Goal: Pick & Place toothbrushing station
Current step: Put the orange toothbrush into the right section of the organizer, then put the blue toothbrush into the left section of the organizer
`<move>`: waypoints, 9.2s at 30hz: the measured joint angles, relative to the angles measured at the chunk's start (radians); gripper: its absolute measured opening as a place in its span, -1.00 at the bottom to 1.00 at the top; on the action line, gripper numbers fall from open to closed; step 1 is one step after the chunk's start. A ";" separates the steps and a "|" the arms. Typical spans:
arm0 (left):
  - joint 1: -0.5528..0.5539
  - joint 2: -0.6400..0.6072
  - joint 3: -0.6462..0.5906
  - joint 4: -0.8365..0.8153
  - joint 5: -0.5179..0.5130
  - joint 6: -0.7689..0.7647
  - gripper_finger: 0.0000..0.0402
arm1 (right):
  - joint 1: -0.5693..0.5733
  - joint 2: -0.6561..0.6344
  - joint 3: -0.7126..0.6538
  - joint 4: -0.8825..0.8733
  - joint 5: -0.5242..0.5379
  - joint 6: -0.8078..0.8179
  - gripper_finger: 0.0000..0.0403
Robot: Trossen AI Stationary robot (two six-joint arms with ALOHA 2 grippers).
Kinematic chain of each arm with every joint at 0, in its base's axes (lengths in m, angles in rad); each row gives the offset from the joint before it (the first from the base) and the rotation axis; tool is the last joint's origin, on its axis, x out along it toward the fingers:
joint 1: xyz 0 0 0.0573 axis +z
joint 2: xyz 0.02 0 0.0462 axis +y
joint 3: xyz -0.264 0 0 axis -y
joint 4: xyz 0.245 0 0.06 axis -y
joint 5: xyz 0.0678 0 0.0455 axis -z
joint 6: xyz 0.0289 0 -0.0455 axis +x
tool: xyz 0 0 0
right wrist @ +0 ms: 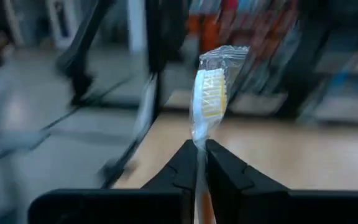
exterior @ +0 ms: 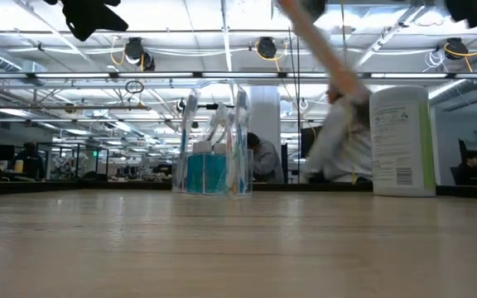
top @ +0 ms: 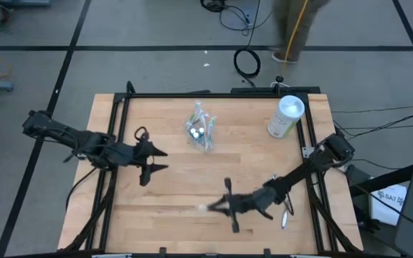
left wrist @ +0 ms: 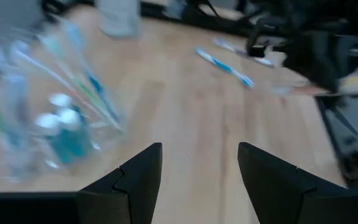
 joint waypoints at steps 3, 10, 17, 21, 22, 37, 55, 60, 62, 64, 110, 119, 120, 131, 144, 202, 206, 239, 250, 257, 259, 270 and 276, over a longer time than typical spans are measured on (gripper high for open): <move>-0.011 -0.015 0.000 -0.002 -0.080 0.004 0.09 | -0.056 0.000 0.000 0.193 0.018 -0.213 -0.93; -0.018 -0.017 0.000 -0.003 -0.096 0.022 0.09 | -0.252 0.000 0.000 0.375 -0.084 -0.308 -0.93; -0.018 -0.017 0.000 -0.003 -0.097 0.040 0.09 | -0.458 0.037 0.000 0.407 -0.274 -0.206 -0.93; -0.018 -0.017 0.000 -0.002 -0.099 0.061 0.09 | -0.541 0.059 0.003 0.455 -0.356 -0.210 -0.93; -0.018 -0.017 0.000 0.000 -0.105 0.075 0.09 | -0.559 0.070 0.006 0.464 -0.391 -0.205 -0.93; 0.000 -0.017 0.000 0.049 -0.140 0.154 0.09 | -0.651 0.254 0.116 0.520 -0.348 -0.219 -0.94; 0.000 -0.017 0.000 0.049 -0.142 0.179 0.09 | -0.517 0.319 0.114 0.494 0.096 -0.506 -0.94; 0.000 -0.017 0.000 0.049 -0.142 0.194 0.09 | -0.488 0.319 0.114 0.458 0.309 -0.452 -0.94; 0.000 -0.017 0.000 0.049 -0.142 0.195 0.09 | -0.486 0.319 0.114 0.452 0.372 -0.402 -0.94; 0.000 -0.017 0.000 0.049 -0.142 0.193 0.09 | -0.487 0.319 0.114 0.432 0.409 -0.345 -0.94; 0.000 -0.017 -0.001 0.048 -0.141 0.164 0.09 | -0.319 0.246 0.113 0.269 0.766 -0.581 0.14; -0.001 -0.016 -0.001 0.047 -0.140 0.145 0.09 | -0.184 0.109 0.113 0.037 0.826 -0.570 0.18; -0.001 -0.016 -0.001 0.047 -0.140 0.144 0.09 | -0.168 0.089 0.113 -0.015 0.826 -0.547 0.18; -0.001 -0.016 -0.001 0.047 -0.139 0.127 0.09 | -0.087 -0.191 0.113 -0.623 0.223 -0.156 0.18; -0.001 -0.016 -0.001 0.047 -0.139 0.112 0.09 | -0.022 -0.264 0.113 -1.220 -0.197 0.169 0.16; -0.001 -0.015 -0.001 0.052 -0.141 0.086 0.09 | -0.092 -0.261 -0.202 -0.109 0.004 -0.227 -0.94; -0.001 -0.015 -0.001 0.052 -0.134 0.052 0.09 | -0.169 -0.262 -0.202 0.102 0.019 -0.305 -0.89; 0.090 0.601 -0.001 1.060 0.117 0.230 0.09 | -0.225 -0.263 -0.200 0.230 0.013 -0.113 -0.89; 0.132 0.709 -0.001 1.246 0.169 0.207 0.09 | -0.241 -0.264 -0.200 0.219 0.013 -0.105 -0.90; 0.156 0.742 0.000 1.311 0.201 0.218 0.09 | -0.266 -0.263 -0.200 0.168 0.013 -0.029 -0.91; 0.161 0.743 0.000 1.306 0.201 0.220 0.09 | -0.267 -0.263 -0.200 0.170 0.013 -0.029 -0.89; 0.181 0.743 0.000 1.281 0.222 0.220 -0.29 | -0.267 -0.263 -0.200 0.170 0.013 -0.028 -0.90; 0.192 0.743 0.000 1.277 0.228 0.217 -0.61 | -0.267 -0.263 -0.200 0.165 0.013 -0.028 -0.90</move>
